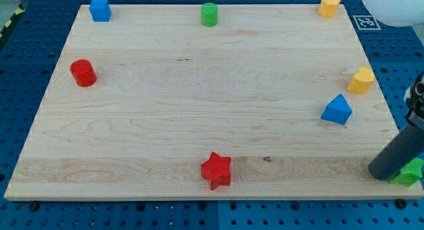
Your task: Push blue triangle towards bottom left
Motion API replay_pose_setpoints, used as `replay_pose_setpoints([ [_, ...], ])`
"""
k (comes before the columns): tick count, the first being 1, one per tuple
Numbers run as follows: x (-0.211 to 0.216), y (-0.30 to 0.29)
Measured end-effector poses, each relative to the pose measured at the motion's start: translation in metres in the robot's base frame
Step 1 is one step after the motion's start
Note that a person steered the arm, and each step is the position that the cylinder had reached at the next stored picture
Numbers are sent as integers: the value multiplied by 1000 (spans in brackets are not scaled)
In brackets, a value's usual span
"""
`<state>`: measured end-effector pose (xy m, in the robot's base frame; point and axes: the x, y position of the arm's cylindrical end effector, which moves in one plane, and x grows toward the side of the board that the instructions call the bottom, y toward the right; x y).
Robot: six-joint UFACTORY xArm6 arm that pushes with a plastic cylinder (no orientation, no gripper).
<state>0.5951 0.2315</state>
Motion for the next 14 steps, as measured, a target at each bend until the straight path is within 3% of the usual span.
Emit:
replay_pose_setpoints([
  [2,-45,-5],
  [3,-47,20],
  [5,-95,40],
  [12,-114,-187],
  [14,-88,-238],
])
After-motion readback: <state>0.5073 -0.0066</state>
